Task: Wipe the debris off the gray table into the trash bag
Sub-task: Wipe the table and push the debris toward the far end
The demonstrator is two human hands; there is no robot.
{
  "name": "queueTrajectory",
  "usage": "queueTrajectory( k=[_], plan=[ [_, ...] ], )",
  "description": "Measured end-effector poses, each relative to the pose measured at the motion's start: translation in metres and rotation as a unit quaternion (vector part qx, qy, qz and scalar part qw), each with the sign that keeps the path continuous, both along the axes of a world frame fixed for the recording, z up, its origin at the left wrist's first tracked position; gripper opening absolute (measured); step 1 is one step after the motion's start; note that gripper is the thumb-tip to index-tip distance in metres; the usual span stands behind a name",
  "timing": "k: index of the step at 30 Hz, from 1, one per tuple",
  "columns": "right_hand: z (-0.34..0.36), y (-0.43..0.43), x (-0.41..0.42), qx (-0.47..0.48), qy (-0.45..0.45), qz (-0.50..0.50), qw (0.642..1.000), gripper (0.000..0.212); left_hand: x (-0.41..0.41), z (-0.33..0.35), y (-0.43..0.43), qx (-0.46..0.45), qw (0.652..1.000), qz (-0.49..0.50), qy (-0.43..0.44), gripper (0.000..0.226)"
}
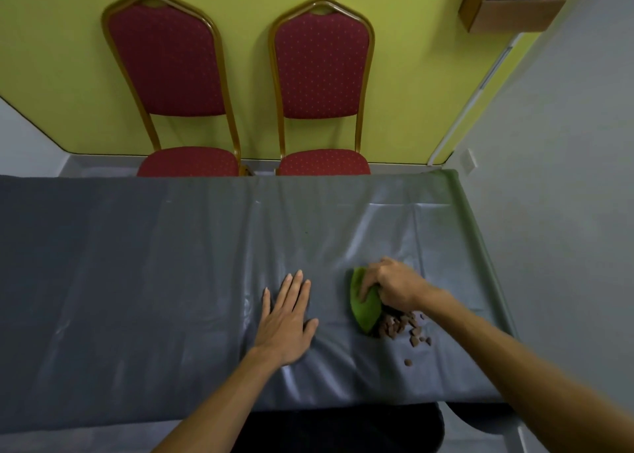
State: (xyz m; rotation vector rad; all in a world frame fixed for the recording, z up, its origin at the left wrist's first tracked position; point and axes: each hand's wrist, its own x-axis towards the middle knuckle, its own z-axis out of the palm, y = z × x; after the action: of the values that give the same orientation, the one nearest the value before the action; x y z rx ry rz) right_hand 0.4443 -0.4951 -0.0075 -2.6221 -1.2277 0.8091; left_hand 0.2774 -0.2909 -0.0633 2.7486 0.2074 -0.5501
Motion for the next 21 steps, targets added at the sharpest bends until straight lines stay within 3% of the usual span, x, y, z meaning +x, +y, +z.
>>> queueTrajectory(
  k=[2,6,13,18,21],
  plan=[
    [0.010,-0.014,0.027,0.017,-0.004,-0.077,0.997,0.056,0.001,0.000,0.001,0.000,1.000,-0.001,-0.003,0.075],
    [0.014,-0.027,0.061,0.017,-0.098,-0.211,0.972,0.055,-0.001,-0.001,-0.009,0.025,1.000,0.012,-0.005,0.074],
    [-0.019,-0.017,0.003,0.022,-0.086,-0.269,0.959,0.047,0.008,0.002,-0.047,0.025,0.994,-0.059,-0.091,0.072],
    [-0.015,-0.038,-0.008,0.014,-0.008,-0.151,0.988,0.052,0.001,-0.012,-0.035,0.028,0.992,-0.107,-0.055,0.066],
    [-0.010,-0.058,0.005,0.076,-0.031,-0.248,0.965,0.053,0.001,-0.014,-0.028,0.020,0.991,-0.122,-0.050,0.066]
  ],
)
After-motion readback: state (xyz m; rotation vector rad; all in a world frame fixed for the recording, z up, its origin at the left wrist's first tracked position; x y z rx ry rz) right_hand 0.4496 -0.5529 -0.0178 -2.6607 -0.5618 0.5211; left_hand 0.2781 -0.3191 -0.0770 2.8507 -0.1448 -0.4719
